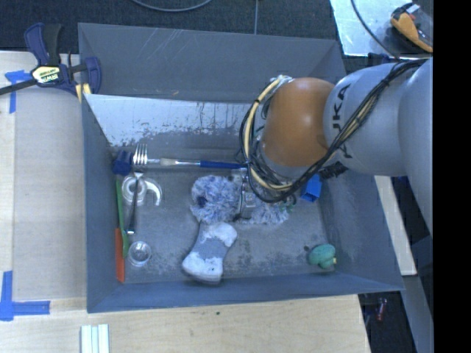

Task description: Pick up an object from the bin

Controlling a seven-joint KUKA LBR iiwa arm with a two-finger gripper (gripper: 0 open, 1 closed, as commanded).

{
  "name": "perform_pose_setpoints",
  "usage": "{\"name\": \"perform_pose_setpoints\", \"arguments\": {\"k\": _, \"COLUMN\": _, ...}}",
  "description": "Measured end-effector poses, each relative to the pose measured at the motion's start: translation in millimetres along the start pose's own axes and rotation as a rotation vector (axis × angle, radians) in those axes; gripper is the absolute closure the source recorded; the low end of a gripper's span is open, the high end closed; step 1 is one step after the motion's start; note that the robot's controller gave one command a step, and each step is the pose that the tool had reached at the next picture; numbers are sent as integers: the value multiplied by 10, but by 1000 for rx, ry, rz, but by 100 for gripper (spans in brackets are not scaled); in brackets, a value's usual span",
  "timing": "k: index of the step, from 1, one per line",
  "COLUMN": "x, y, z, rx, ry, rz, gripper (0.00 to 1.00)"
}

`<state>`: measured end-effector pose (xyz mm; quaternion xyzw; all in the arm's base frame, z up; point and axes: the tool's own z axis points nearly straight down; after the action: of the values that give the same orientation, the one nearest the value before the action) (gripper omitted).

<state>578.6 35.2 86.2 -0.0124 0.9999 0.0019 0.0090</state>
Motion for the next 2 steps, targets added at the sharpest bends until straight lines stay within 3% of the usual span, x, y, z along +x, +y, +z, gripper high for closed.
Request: {"name": "perform_pose_setpoints", "arguments": {"k": 2, "x": -28, "y": 0, "z": -378, "rx": 0, "ry": -8, "rz": 0, "gripper": 100}}
